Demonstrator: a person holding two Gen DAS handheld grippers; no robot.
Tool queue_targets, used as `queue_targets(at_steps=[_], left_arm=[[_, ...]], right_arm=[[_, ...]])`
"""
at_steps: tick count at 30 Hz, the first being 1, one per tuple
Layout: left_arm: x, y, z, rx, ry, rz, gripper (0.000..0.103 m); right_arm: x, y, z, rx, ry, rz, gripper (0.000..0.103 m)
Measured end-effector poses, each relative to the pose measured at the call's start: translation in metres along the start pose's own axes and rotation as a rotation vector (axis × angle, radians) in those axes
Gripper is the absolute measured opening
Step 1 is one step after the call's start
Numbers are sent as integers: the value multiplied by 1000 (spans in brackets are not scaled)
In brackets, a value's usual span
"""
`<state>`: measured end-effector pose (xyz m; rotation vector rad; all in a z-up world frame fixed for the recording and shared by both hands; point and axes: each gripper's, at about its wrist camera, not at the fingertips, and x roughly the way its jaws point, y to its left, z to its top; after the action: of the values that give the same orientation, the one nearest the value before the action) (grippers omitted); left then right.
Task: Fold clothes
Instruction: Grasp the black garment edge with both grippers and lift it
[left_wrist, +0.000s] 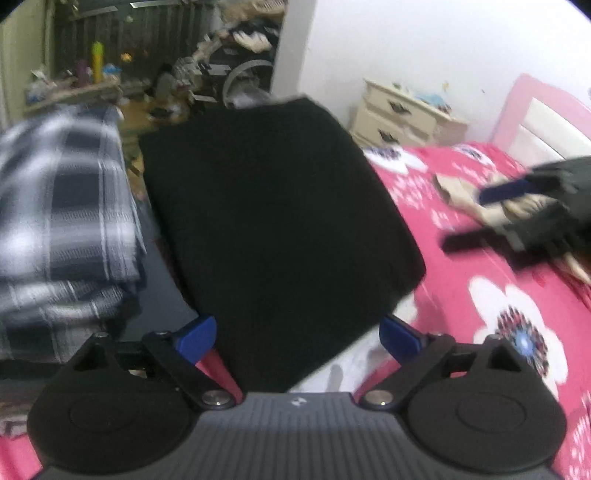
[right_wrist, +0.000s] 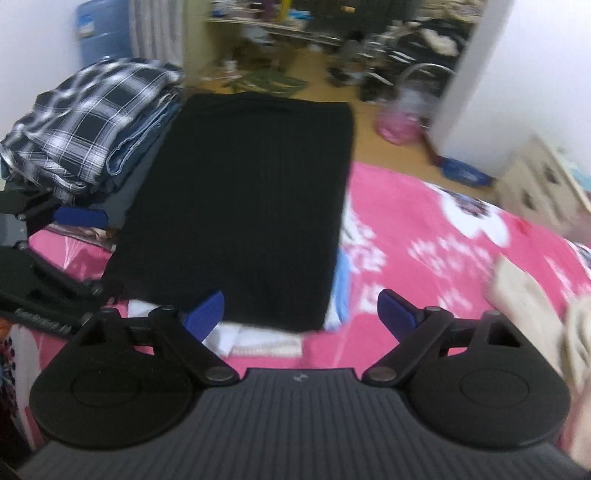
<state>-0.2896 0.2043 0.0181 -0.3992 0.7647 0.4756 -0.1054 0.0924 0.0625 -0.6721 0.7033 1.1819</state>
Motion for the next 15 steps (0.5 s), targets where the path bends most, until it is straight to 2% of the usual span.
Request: queue_targets(at_steps=[2, 4, 7, 11, 13, 14, 15], left_arm=[[7, 5, -6, 5, 42, -24, 93], [13, 10, -10, 4, 72, -48, 88], [24, 17, -10, -1, 103, -64, 85], [37, 23, -9, -9, 141, -74, 62], [39, 25, -9, -21, 149, -87, 57], [39, 25, -9, -22, 148, -93, 50], [38, 25, -10, -15, 145, -95, 46]], right_arm=[[18, -16, 0, 68, -12, 54, 89], [37, -37, -6, 193, -14, 129, 86], [63, -61, -16, 334, -10, 221, 76], [85, -65, -23, 366, 29, 278, 65], [94, -62, -25, 352, 57, 277, 53], [97, -62, -25, 352, 70, 274, 48], [98, -61, -26, 358, 76, 271, 36]])
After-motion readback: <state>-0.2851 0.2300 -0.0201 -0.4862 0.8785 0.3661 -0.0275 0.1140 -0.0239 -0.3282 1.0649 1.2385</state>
